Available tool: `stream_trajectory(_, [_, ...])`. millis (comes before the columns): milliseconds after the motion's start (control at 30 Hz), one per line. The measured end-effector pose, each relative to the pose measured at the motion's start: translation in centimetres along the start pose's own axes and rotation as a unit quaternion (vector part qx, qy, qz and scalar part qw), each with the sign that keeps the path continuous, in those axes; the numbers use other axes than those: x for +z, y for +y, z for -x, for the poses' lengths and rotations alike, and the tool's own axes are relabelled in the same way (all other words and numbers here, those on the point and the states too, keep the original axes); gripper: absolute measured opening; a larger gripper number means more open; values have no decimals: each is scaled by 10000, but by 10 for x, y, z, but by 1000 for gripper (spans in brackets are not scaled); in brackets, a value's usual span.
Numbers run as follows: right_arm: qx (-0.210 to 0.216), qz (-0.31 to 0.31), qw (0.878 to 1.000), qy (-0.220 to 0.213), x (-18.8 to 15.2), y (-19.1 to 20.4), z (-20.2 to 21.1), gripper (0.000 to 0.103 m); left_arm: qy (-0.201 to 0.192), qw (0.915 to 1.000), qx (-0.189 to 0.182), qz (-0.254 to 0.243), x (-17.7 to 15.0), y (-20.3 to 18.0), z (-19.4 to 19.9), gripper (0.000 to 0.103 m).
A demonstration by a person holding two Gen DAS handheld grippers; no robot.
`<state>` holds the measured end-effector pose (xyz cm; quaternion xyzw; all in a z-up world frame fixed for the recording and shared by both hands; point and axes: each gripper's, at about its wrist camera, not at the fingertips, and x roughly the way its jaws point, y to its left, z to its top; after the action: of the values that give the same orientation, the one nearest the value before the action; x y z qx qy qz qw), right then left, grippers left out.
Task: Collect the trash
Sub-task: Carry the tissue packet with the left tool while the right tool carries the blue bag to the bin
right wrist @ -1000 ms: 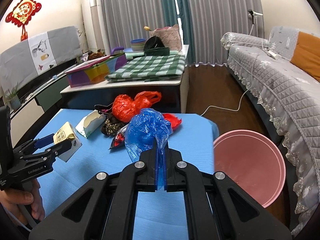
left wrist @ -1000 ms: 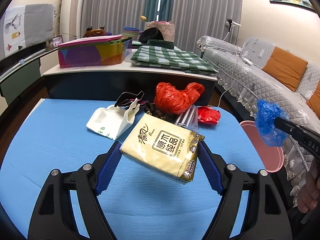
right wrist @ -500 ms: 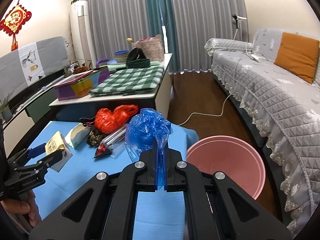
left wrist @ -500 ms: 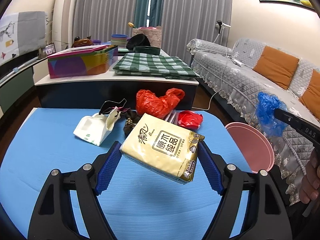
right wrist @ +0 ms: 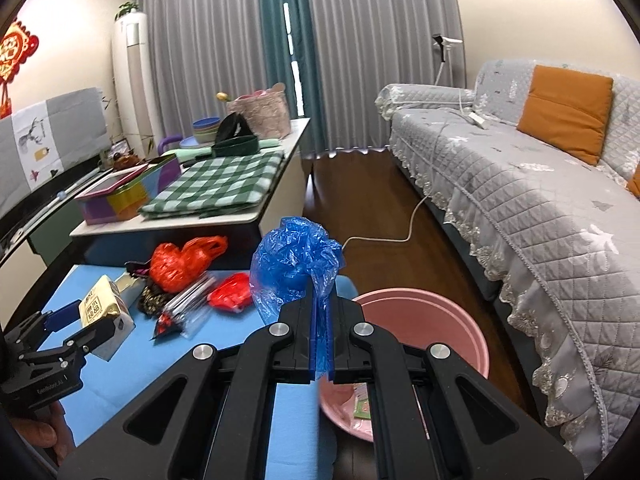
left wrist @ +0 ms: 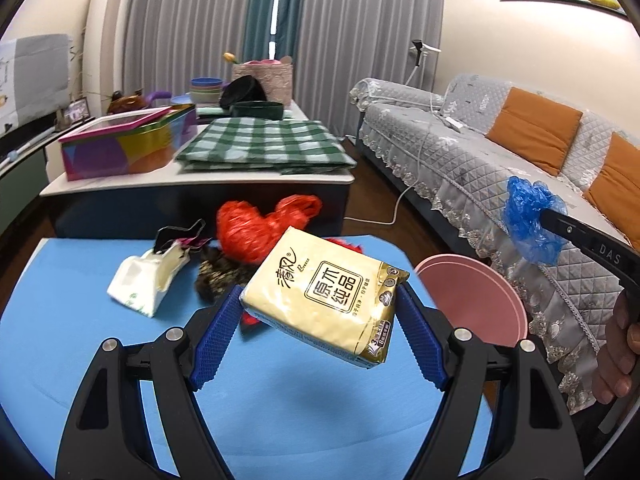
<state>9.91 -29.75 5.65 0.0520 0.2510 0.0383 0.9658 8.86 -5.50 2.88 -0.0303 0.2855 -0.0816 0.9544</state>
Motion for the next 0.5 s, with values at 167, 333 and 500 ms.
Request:
stream_trajectory(167, [-228,50,9996,-179,9,-16,4,4,-4,9998,-138,-144,12,-24,-12,75])
stream_trajectory(333, [-449,43,9985,-305,19,-37,7,4,-3,9994,-264,-218,21,-44,-23,75])
stream_trajectory(500, [-605,-128,9976,-315,28,-67,5,4,21,9986,-417,-332,28,-65,-36,75])
